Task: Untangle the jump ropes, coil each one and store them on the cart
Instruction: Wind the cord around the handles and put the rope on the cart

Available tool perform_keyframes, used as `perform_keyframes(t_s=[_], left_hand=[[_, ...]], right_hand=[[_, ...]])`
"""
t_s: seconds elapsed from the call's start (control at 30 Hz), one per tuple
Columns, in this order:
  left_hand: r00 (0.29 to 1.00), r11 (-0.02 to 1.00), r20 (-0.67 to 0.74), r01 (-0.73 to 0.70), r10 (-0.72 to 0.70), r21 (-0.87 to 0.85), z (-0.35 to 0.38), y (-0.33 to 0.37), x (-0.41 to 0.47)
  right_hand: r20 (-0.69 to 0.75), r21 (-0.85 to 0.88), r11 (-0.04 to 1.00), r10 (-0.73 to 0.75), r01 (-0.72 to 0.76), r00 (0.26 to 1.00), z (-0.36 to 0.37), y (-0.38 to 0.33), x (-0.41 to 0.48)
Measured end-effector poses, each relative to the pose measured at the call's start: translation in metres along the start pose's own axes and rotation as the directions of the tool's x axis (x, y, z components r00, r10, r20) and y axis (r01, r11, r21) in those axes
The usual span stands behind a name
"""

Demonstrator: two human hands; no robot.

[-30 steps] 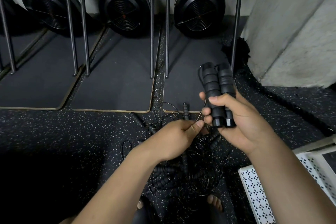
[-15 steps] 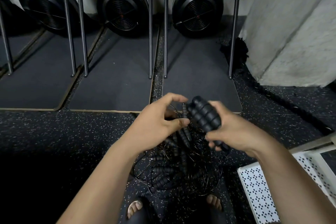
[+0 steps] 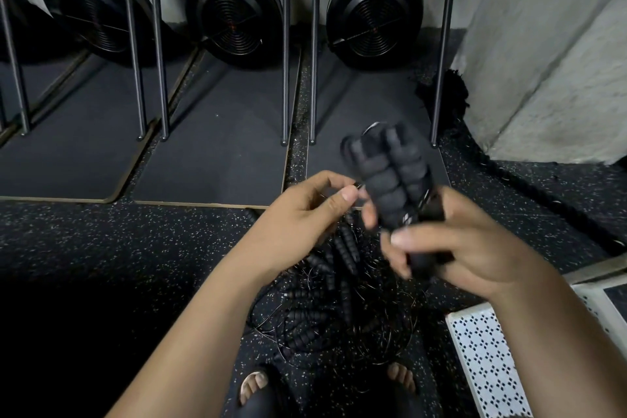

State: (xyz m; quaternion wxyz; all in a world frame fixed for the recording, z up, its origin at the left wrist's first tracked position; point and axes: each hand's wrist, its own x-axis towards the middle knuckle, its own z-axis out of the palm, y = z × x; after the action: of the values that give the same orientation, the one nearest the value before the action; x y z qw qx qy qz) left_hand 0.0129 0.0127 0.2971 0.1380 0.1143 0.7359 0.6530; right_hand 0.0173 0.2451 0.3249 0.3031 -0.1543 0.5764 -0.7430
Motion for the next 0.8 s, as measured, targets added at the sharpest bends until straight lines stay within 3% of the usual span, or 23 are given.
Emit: perform_keyframes(t_s=[0.07,0.17,0.23,0.3,0.43,0.53,0.67,0.8], left_hand=[[0.997,0.982,-0.083,0.024,-0.009,0.187,-0.002,-0.007,0.002],[0.990,0.952,-0.138,0.078,-0.038,0.296,-0.003,-0.009,0.002],[0.991,0.945,-0.130,0.082,-0.042,0.316,0.000,-0.004,0.001],[0.993,0.945,-0.120,0.056,-0.018,0.323,0.004,-0.001,0.000],[0.992,0.939,-0.122,0.027,0.017,0.343,0.001,-0.003,0.000],[0.996,0.959,-0.082,0.000,0.024,0.283,-0.001,-0.001,-0.002],[1.000,0.992,-0.015,-0.015,0.017,0.124,-0.002,0.004,-0.003],[1.000,1.000,-0.016,0.009,-0.010,-0.003,-0.005,0.004,0.000]], right_hand=[[-0.267,0.064,0.996,-0.039,0.057,0.963,-0.004,0.001,0.007],[-0.576,0.106,0.994,0.060,0.002,0.815,-0.016,0.010,0.012],[-0.651,0.006,0.988,0.122,-0.155,0.749,-0.022,0.018,0.011],[-0.651,-0.140,0.934,0.163,-0.329,0.741,-0.025,0.024,0.008],[-0.403,-0.353,0.780,0.371,-0.517,0.836,-0.016,0.031,0.007],[-0.170,-0.444,0.711,0.531,-0.545,0.830,-0.005,0.032,0.004],[0.128,-0.403,0.784,0.560,-0.473,0.819,0.003,0.014,-0.003],[0.286,-0.213,0.912,0.401,-0.350,0.870,0.006,0.000,-0.008]])
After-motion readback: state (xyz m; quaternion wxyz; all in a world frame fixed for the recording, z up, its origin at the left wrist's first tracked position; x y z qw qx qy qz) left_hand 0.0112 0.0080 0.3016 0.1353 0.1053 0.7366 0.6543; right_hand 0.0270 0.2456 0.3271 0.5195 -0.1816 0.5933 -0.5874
